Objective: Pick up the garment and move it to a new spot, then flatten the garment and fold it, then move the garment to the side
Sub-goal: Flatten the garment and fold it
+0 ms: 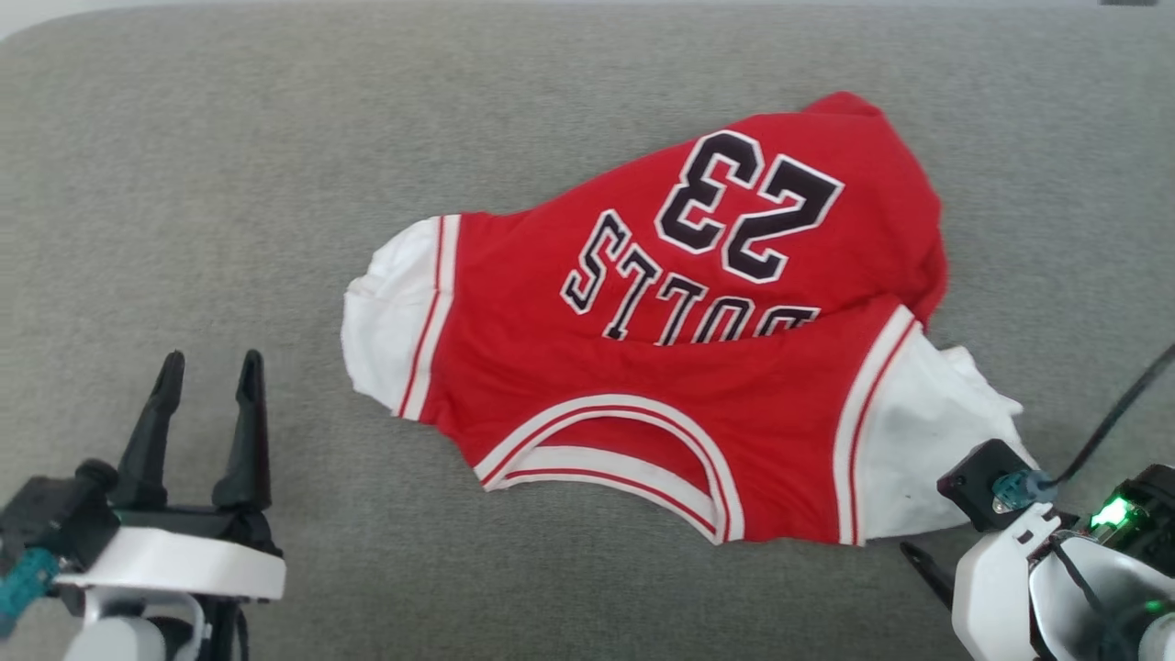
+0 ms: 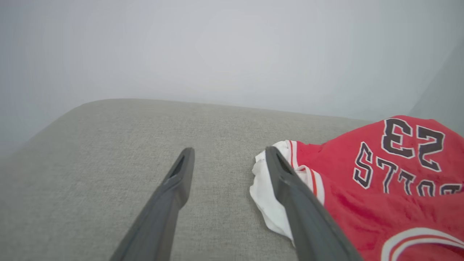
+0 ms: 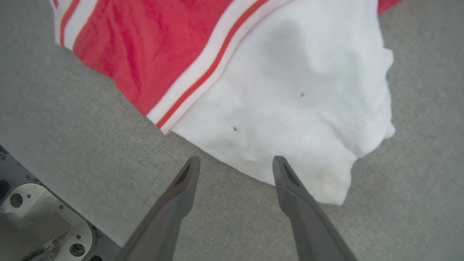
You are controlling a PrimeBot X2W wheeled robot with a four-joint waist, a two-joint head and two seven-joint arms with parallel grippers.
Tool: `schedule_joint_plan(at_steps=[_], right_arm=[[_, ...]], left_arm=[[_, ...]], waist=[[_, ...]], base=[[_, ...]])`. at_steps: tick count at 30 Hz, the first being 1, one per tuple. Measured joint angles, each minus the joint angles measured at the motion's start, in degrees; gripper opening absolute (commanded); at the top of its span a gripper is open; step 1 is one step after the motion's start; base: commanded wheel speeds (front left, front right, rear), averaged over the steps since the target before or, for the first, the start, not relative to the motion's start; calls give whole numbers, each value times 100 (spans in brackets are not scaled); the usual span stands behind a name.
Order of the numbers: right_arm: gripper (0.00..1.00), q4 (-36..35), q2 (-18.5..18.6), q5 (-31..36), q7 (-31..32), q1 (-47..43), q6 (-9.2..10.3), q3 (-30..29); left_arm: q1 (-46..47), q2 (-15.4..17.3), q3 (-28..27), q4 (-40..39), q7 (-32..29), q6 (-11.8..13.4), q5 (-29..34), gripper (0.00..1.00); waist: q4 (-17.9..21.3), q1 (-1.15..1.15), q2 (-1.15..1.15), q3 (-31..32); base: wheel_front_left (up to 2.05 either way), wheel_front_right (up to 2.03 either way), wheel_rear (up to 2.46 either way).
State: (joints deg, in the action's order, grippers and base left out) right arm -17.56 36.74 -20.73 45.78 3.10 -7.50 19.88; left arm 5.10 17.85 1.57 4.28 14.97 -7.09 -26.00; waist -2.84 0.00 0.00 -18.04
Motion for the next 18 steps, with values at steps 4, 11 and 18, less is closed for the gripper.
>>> schedule_joint_plan(at_steps=[4, 11, 18], right_arm=[[100, 343, 27, -21, -94, 86, 0, 57], [47, 767, 124, -26, -261, 209, 0, 225], [0, 934, -30, 52, -388, 286, -1, 249]], left_arm=[[-198, -331, -108, -137, 0, -23, 270, 100], [-298, -393, 1, -218, 1, -31, 319, 100], [-106, 343, 670, -348, 0, -32, -154, 100]], waist=[[-202, 0, 0, -33], [-444, 0, 0, -79], [-404, 0, 0, -54]], base=[[0, 0, 0], [0, 0, 0], [0, 0, 0]])
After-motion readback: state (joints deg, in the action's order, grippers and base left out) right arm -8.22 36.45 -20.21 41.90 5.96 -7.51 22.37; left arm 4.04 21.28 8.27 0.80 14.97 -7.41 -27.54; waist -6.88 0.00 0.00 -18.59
